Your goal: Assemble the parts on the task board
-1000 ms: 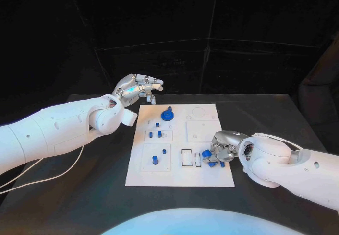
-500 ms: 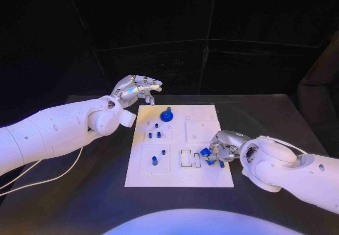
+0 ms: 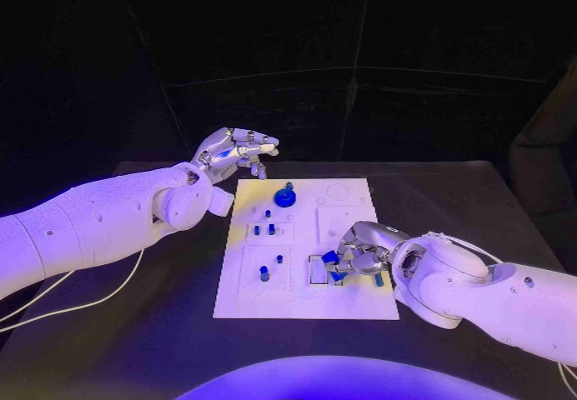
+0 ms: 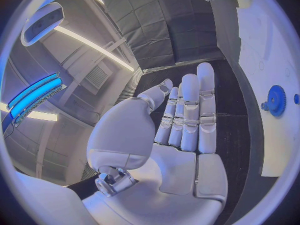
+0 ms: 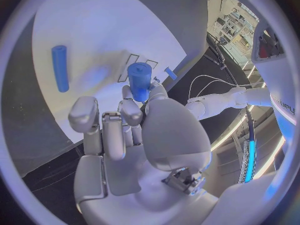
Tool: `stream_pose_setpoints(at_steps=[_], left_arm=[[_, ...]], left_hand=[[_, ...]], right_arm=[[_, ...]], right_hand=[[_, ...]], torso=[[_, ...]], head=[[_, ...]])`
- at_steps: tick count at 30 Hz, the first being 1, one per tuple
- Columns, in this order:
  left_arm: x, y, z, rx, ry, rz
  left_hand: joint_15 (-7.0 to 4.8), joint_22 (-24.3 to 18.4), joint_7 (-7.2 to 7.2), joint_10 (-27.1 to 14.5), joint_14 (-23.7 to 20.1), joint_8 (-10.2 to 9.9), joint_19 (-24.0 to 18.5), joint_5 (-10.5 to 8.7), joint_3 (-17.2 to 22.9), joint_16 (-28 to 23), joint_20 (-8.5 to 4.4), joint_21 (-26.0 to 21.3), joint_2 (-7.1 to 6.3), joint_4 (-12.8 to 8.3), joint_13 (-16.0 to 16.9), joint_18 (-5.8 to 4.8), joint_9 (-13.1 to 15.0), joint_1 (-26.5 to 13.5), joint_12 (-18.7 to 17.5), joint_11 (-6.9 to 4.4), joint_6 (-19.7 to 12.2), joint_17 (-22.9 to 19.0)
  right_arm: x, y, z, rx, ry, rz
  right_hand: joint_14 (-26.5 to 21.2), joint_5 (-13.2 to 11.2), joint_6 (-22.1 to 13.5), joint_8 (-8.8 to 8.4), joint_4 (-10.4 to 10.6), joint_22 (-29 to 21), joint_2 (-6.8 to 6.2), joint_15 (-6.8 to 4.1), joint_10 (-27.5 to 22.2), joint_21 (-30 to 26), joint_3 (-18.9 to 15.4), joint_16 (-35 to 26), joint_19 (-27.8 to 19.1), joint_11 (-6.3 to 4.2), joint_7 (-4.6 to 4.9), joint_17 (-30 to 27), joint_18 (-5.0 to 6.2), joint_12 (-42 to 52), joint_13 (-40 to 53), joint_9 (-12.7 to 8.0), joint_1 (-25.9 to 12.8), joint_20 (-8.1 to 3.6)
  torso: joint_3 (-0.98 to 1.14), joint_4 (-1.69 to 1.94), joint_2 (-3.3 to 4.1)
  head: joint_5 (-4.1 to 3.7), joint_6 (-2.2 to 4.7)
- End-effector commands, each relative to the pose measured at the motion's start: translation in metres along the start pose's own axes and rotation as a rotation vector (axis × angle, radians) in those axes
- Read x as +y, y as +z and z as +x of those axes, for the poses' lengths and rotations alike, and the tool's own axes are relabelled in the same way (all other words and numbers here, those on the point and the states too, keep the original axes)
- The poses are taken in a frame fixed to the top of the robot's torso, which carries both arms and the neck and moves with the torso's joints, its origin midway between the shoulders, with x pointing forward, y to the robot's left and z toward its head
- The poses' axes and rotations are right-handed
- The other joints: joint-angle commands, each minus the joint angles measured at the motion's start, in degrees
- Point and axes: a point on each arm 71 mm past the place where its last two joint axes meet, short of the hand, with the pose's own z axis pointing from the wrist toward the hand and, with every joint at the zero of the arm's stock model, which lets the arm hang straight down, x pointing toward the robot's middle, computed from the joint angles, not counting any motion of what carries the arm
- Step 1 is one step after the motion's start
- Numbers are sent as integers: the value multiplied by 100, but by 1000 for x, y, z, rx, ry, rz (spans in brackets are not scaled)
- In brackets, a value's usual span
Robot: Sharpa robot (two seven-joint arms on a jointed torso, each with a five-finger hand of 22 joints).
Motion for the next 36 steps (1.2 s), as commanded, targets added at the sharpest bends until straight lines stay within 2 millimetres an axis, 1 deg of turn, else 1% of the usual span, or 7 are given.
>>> stream_pose_setpoints(at_steps=[1, 12, 17, 22, 28, 32, 36], left_arm=[[-1, 1, 1, 10, -9, 7], [-1, 2, 2, 12, -10, 6], [-1, 3, 4, 17, -13, 6], [-1, 3, 4, 19, -14, 6], [-1, 3, 4, 20, -14, 6], [-1, 3, 4, 19, -13, 5], [-1, 3, 3, 17, -13, 5]], left_hand=[[0, -5, 44, -26, -42, -20, 45, -6, -1, -13, -6, -20, 22, -17, 5, 34, 5, 25, -20, 16, 8, -5], [0, -5, 44, -26, -42, -20, 45, -6, -1, -13, -6, -20, 22, -17, 5, 34, 5, 25, -20, 16, 8, -5], [1, -6, 45, -27, -43, -22, 45, -6, -5, -12, -5, -22, 20, -15, 5, 34, 5, 20, -21, 17, 6, -6], [2, -9, 47, -29, -43, -25, 46, -6, -10, -11, -5, -24, 18, -13, 5, 33, 4, 14, -22, 19, 4, -9], [2, -9, 47, -29, -43, -25, 46, -6, -10, -11, -5, -24, 18, -13, 5, 33, 4, 14, -22, 19, 4, -9], [2, -9, 47, -29, -43, -25, 46, -6, -10, -11, -5, -24, 18, -13, 5, 33, 4, 14, -22, 19, 4, -9], [2, -9, 47, -29, -43, -25, 46, -6, -10, -11, -5, -24, 18, -13, 5, 33, 4, 14, -22, 19, 4, -9]], right_arm=[[2, 2, 3, 41, 26, 18], [10, 9, 10, 76, 33, 77], [13, 13, 10, 60, 27, 89], [13, 15, 9, 34, 23, 100], [17, 18, 10, 25, 22, 92], [17, 18, 10, 26, 16, 87], [17, 16, 9, 28, 10, 70]], right_hand=[[405, -93, 185, 59, 27, 20, 95, -66, 62, 31, -40, 22, 21, -11, -130, 426, -78, 40, 46, 176, -63, -24], [414, -285, 338, 124, 89, 51, 197, -117, 134, 44, -192, 39, 39, -68, -201, 476, -84, 43, 112, 331, -275, -72], [431, -847, 406, 202, 82, 114, 290, -158, 262, 71, -371, 77, 73, -118, -256, 573, -95, 185, 307, 503, -492, -112], [426, -1286, 419, 261, 86, 89, 314, -169, 269, 51, -558, 69, 58, -136, -278, 566, -88, 174, 344, 635, -692, -130], [420, -2018, 323, 266, 104, 1, 210, -159, 230, -11, -868, 50, 9, -117, -256, 548, -76, 99, 336, 763, -1042, -121], [420, -2049, 300, 270, 112, -11, 77, -161, 230, -23, -987, 48, 5, -117, -257, 551, -74, 94, 354, 809, -1279, -123], [421, -2035, 294, 273, 86, -6, 104, -159, 235, -23, -946, 50, 8, -116, -256, 557, -75, 101, 371, 830, -1220, -121]], torso=[[1, -1, 3], [4, -7, 2], [4, -7, 5], [3, -7, 0], [6, -10, 4], [5, -6, 2], [7, -10, 0]], head=[[5, -3], [28, -10], [21, -11], [20, -17], [28, -14], [26, -18], [36, -22]])
